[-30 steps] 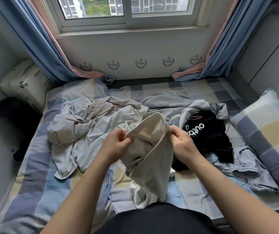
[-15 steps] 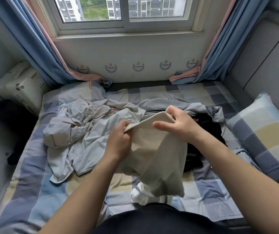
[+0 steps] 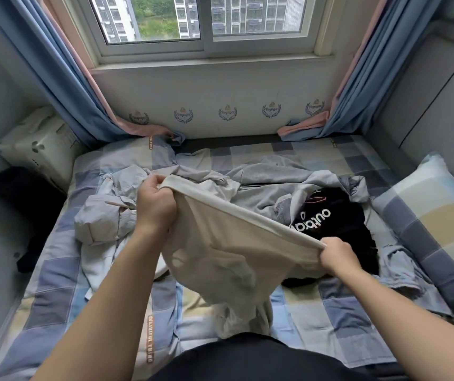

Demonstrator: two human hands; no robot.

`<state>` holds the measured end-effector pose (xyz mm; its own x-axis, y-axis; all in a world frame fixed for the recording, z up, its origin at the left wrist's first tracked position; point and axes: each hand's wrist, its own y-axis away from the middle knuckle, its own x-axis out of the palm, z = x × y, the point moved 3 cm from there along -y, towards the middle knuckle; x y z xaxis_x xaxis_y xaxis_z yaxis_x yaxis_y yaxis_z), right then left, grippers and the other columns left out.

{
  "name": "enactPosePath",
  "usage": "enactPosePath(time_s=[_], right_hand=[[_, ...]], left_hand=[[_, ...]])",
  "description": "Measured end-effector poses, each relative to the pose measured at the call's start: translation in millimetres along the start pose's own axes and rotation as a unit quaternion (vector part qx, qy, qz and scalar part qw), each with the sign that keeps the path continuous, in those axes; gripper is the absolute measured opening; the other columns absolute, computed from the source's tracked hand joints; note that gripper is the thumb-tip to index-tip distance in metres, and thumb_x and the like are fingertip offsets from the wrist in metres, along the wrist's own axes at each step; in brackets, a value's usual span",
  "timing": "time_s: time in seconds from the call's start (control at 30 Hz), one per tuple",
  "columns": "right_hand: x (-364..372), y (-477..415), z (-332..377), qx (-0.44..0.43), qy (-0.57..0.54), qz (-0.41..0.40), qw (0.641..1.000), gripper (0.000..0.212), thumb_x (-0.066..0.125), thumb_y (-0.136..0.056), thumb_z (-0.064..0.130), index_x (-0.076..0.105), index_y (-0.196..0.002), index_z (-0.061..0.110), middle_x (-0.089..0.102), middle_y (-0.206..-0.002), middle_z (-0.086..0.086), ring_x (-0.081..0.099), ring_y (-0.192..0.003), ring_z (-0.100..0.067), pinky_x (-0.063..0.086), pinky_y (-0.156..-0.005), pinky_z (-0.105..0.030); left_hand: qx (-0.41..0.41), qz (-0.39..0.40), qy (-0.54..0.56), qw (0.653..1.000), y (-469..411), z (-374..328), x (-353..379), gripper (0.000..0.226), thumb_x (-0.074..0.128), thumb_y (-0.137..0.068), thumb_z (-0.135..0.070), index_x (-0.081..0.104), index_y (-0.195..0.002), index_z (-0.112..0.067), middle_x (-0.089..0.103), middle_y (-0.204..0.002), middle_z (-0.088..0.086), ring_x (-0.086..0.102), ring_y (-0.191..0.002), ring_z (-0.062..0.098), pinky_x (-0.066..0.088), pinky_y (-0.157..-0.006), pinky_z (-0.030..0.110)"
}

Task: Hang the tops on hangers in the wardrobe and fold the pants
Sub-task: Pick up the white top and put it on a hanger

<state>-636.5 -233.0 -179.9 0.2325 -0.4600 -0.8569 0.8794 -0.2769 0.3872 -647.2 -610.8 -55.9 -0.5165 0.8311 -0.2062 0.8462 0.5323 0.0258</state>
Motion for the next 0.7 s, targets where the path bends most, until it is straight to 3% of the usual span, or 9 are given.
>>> enactPosePath(time_s=[0.13, 0.2, 0.23, 0.3, 0.37, 0.43, 0.53, 0.63, 0.7], right_hand=[[-30, 22, 63, -0.111, -0.153, 0.018, 0.982, 0.016, 0.043, -0.067, 0.02, 0.047, -0.053, 0.014, 0.054, -0.063, -0.004, 0.051, -0.069, -0.025, 0.034, -0.055, -0.03], [-36, 34, 93, -0.133, -0.265, 0.045, 0.954, 0.028, 0.044, -0.077, 0.007, 0.053, -0.051, 0.015, 0.052, -0.053, 0.004, 0.052, -0.055, -0.017, 0.042, -0.045, -0.022], [-38, 38, 103, -0.132, -0.306, 0.064, 0.941, 0.035, 0.042, -0.08, -0.002, 0.059, -0.055, 0.015, 0.054, -0.053, 0.003, 0.056, -0.051, -0.014, 0.045, -0.041, -0.023], [-41, 47, 121, -0.127, -0.371, 0.116, 0.913, 0.032, 0.039, -0.084, -0.008, 0.065, -0.076, 0.009, 0.061, -0.072, -0.009, 0.063, -0.063, -0.02, 0.053, -0.044, -0.03], [-48, 56, 136, -0.12, -0.429, 0.147, 0.883, 0.024, 0.039, -0.086, -0.009, 0.061, -0.089, 0.0, 0.059, -0.087, -0.017, 0.066, -0.072, -0.029, 0.057, -0.049, -0.034], [-54, 62, 149, -0.117, -0.481, 0.175, 0.851, 0.022, 0.039, -0.086, -0.009, 0.058, -0.094, -0.004, 0.057, -0.09, -0.021, 0.068, -0.071, -0.031, 0.058, -0.053, -0.036], [-57, 70, 161, -0.124, -0.535, 0.229, 0.803, 0.019, 0.043, -0.089, -0.008, 0.056, -0.099, 0.0, 0.057, -0.09, -0.022, 0.07, -0.07, -0.032, 0.06, -0.058, -0.04], [-59, 71, 161, -0.13, -0.597, 0.276, 0.742, 0.012, 0.056, -0.093, -0.003, 0.058, -0.106, -0.002, 0.068, -0.095, -0.021, 0.074, -0.081, -0.032, 0.063, -0.071, -0.044], [-58, 67, 152, -0.149, -0.588, 0.257, 0.752, 0.02, 0.065, -0.092, 0.003, 0.06, -0.111, 0.007, 0.074, -0.106, -0.012, 0.073, -0.094, -0.027, 0.061, -0.083, -0.043]], left_hand=[[-0.077, 0.051, 0.042, 0.995, 6, 18, 19, 0.027, 0.045, -0.095, 0.003, 0.062, -0.098, -0.017, 0.067, -0.105, 0.02, 0.065, -0.088, 0.029, 0.058, -0.082, 0.05], [-0.083, 0.111, 0.042, 0.989, 19, 24, 32, 0.02, 0.051, -0.1, -0.001, 0.062, -0.113, -0.011, 0.068, -0.114, 0.022, 0.065, -0.09, 0.024, 0.057, -0.088, 0.048], [-0.067, 0.152, 0.03, 0.986, 27, 25, 39, 0.02, 0.056, -0.1, -0.004, 0.062, -0.118, -0.012, 0.068, -0.118, 0.019, 0.066, -0.092, 0.02, 0.057, -0.089, 0.043], [-0.02, 0.26, 0.02, 0.965, 44, 27, 50, 0.028, 0.067, -0.096, -0.014, 0.062, -0.123, -0.017, 0.067, -0.128, 0.01, 0.066, -0.105, 0.013, 0.056, -0.092, 0.03], [0.011, 0.37, 0.005, 0.929, 64, 33, 61, 0.046, 0.08, -0.084, -0.032, 0.062, -0.126, -0.026, 0.066, -0.132, -0.003, 0.063, -0.12, 0.012, 0.052, -0.101, 0.03], [0.041, 0.427, -0.03, 0.903, 84, 41, 71, 0.055, 0.087, -0.074, -0.041, 0.063, -0.123, -0.035, 0.069, -0.122, -0.009, 0.064, -0.118, 0.009, 0.052, -0.101, 0.03], [0.088, 0.348, -0.047, 0.932, 91, 51, 83, 0.039, 0.073, -0.081, -0.038, 0.066, -0.118, -0.027, 0.072, -0.111, -0.006, 0.065, -0.107, 0.013, 0.052, -0.094, 0.037], [0.088, 0.276, -0.005, 0.957, 81, 47, 80, 0.018, 0.056, -0.092, -0.032, 0.07, -0.1, -0.024, 0.072, -0.093, -0.016, 0.064, -0.087, 0.005, 0.051, -0.082, 0.036], [0.055, 0.236, 0.018, 0.97, 72, 44, 73, 0.025, 0.054, -0.093, -0.034, 0.071, -0.093, -0.015, 0.07, -0.083, -0.012, 0.061, -0.079, 0.009, 0.051, -0.076, 0.039]])
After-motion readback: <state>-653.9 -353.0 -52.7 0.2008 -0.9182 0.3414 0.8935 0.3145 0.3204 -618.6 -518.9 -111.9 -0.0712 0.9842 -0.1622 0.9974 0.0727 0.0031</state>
